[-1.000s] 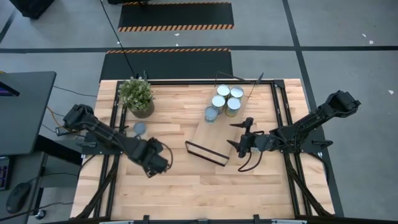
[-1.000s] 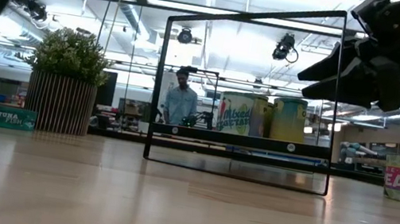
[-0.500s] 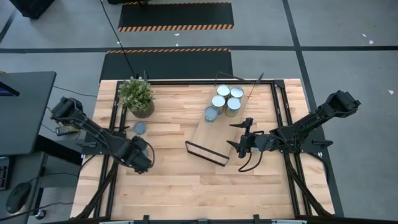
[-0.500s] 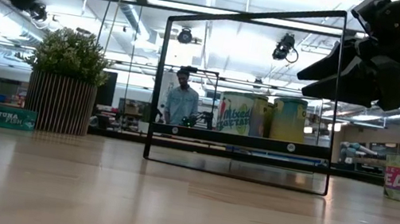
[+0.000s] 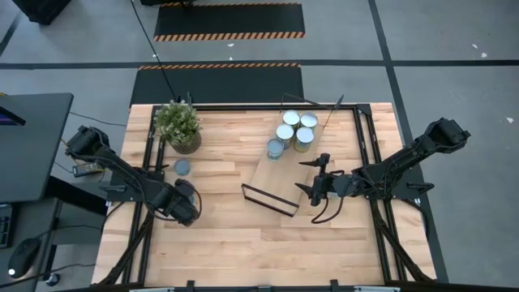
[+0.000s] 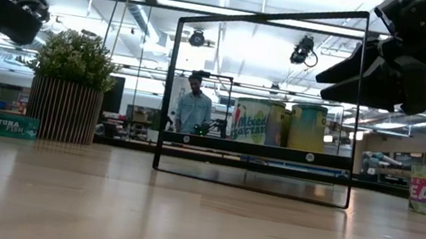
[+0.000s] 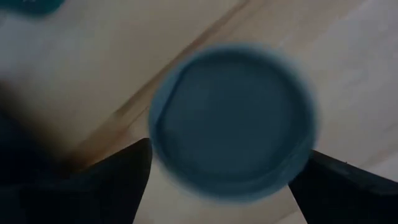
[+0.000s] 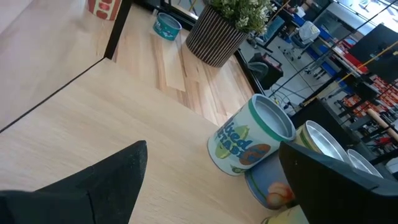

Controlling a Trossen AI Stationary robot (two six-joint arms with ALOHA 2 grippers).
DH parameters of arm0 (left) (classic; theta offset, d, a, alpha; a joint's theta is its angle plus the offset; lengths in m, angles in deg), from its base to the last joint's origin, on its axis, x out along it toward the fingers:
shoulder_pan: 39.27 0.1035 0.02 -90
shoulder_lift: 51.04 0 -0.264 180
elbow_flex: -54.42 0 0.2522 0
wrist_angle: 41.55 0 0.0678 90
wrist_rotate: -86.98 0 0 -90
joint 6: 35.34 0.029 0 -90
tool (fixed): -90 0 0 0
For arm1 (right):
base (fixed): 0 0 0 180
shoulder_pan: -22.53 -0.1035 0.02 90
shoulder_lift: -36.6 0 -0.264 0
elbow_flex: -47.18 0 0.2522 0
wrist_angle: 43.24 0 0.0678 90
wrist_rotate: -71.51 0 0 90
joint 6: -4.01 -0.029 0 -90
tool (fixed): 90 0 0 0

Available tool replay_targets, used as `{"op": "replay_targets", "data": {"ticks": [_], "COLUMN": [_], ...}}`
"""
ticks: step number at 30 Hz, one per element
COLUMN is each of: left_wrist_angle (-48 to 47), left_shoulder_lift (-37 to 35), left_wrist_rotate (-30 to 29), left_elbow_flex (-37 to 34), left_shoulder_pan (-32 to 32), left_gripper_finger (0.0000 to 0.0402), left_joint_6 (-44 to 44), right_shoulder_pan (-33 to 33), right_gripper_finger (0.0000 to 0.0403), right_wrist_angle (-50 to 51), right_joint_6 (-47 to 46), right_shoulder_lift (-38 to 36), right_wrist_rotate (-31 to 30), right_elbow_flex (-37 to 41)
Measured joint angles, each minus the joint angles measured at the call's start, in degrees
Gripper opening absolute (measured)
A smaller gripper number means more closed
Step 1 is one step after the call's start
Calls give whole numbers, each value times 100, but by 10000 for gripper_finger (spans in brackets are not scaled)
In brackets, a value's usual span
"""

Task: Pick and place cans onto a shelf
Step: Put the canned sliced tomatoes on the shelf

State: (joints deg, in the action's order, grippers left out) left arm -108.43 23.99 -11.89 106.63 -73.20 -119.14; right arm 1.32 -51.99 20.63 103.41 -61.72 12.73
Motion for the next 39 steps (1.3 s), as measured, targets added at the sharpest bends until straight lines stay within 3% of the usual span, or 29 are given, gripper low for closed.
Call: {"op": "replay_targets", "data": {"ticks": [4,15,19,28,34,39], "left_wrist_angle": [365,679,713,-87,40,202], "left_shoulder_lift": [0,0,0,-2,130,777], "left_wrist_rotate": [-441,-555,-619,-988,-1116,-942], "left_elbow_flex": [0,0,99,1578,2501,3309], "left_shoulder_pan": [15,226,372,1576,2617,3198], "left_gripper_finger": [353,290,288,294,294,294], "left_joint_6": [189,362,701,2308,3496,4368], "right_shoulder_pan": [0,0,0,-24,-177,-294], "right_gripper_finger": [372,372,372,372,372,372], "right_wrist_angle": [-6,-10,-10,136,1475,2443], "right_joint_6": [0,0,0,44,-359,-783], "right_shoulder_lift": [0,0,0,-50,-270,-772], "right_wrist_rotate": [0,-2,-2,-22,-193,-469], "right_elbow_flex": [0,0,0,-143,-523,-561]}}
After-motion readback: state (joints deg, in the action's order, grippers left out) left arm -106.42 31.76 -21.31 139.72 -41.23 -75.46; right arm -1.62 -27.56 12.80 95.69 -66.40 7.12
